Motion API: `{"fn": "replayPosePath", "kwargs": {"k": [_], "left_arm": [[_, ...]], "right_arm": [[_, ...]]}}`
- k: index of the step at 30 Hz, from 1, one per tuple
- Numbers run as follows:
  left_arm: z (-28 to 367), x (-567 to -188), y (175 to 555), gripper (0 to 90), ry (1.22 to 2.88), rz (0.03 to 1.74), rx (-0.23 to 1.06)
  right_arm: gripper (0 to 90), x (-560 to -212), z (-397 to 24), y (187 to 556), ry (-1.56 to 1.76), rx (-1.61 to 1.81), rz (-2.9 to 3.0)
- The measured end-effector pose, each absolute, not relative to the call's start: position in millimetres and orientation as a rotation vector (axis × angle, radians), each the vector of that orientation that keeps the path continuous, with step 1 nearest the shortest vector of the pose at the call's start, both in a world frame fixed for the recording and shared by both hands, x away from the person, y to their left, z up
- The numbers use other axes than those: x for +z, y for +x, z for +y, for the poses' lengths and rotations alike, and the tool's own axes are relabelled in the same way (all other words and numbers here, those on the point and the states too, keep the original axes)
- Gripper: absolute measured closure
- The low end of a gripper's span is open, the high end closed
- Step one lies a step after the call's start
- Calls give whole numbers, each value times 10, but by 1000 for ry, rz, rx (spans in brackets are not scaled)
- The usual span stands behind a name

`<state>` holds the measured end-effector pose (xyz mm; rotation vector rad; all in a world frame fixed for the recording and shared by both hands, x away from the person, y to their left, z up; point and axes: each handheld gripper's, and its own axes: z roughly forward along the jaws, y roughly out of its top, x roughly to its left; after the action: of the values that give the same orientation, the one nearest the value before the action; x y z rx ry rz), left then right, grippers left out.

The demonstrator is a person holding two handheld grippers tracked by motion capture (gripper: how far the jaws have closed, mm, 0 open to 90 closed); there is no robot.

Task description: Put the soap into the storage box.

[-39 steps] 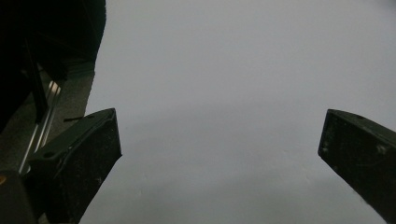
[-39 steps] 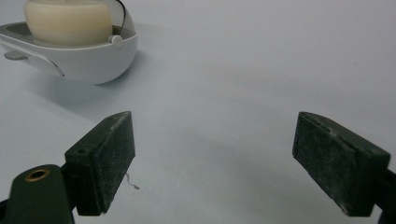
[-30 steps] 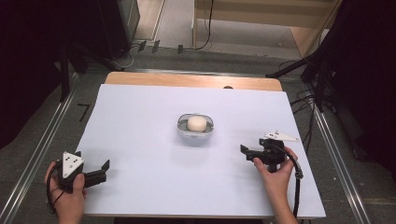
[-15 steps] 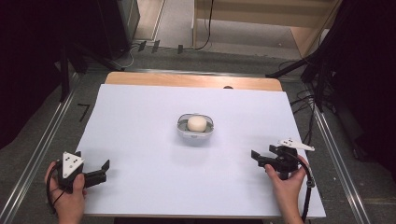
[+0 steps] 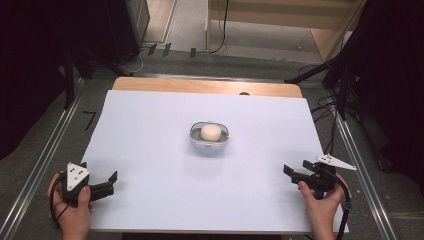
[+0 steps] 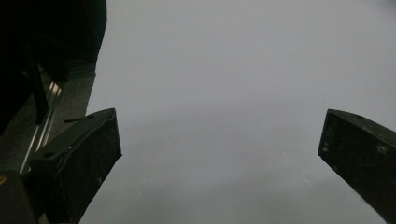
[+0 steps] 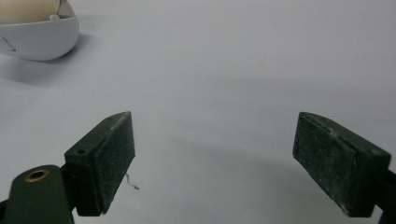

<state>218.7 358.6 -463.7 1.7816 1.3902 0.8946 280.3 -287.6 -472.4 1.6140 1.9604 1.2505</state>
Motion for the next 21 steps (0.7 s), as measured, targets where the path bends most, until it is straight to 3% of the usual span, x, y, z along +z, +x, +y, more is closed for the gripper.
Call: {"fn": "replayPosePath", "kwargs": {"k": [21], "left_arm": [[3591, -4634, 2180, 0, 1765, 1408, 909]], "right_arm": [[132, -4740, -3374, 2465, 1678, 1209, 1855]]}}
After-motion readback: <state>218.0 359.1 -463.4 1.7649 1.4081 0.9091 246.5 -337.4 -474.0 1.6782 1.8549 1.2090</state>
